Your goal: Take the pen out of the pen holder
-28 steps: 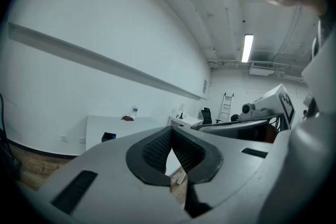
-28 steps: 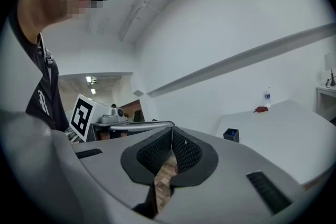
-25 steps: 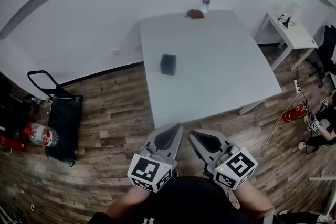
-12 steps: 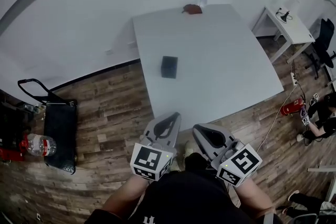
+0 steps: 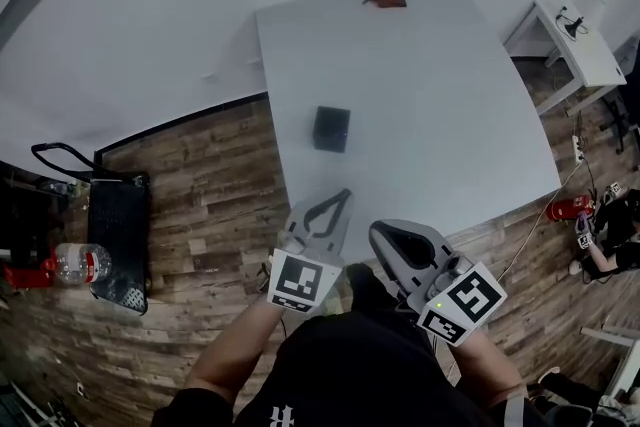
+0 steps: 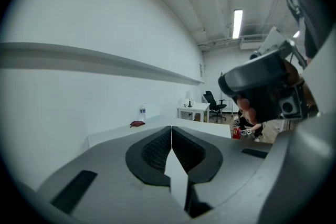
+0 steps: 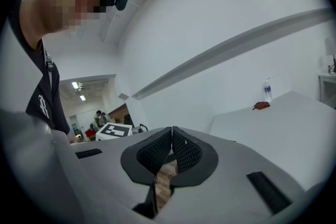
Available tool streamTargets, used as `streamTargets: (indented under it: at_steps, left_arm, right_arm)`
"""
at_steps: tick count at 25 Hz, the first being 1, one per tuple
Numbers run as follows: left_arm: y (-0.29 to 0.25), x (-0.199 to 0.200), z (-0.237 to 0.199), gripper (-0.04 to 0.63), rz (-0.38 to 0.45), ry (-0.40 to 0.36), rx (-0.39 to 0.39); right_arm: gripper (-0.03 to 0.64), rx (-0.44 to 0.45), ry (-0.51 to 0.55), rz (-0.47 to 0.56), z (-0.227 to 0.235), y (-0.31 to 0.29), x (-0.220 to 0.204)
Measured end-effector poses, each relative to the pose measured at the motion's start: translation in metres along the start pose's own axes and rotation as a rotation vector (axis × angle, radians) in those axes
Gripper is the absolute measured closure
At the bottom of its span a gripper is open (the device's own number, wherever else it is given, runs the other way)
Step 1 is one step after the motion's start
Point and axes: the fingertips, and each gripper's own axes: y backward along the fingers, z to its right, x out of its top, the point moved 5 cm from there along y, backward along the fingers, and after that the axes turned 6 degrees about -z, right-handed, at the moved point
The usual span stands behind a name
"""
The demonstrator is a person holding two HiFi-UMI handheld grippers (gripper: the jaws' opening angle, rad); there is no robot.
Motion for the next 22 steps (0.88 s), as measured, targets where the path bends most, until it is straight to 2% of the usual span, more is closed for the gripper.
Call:
streamTargets:
  at_steps: [7, 10, 11, 13, 18, 22]
  left_arm:
    - [-0.068, -0.032, -0.026, 0.586, -0.055, -0.107, -0.046]
    - [-0.091, -0.049, -0.039, 0.57, -0.085, -0.131, -0.03]
    - [-0.098, -0.054, -0.044, 0.521, -0.094, -0.14, -0.026]
    - [-0.111, -0.064, -0.051, 0.483, -0.109, -0.165, -0.018]
    - [-0.139, -0.098, -0.061, 0.48, -0.163, -0.239, 0.001]
    - [-0.151, -0.112, -0.068, 0.48, -0.178, -0.263, 0.025]
  right_arm:
    - [0.601, 0.026, -0.067, -0.042, 0.066, -0.033, 0.006]
    - [0.601, 0.022, -0.098, -0.076, 0.089, -0.041, 0.003]
    - [0.601, 0.021, -0.106, -0.086, 0.096, -0.044, 0.001]
    - [0.601, 0.02, -0.122, -0.103, 0.109, -0.051, -0.002]
    - [0.601, 0.02, -0.156, -0.141, 0.127, -0.062, -0.011]
    - [0.601, 0.015, -0.167, -0.153, 0.137, -0.068, -0.013]
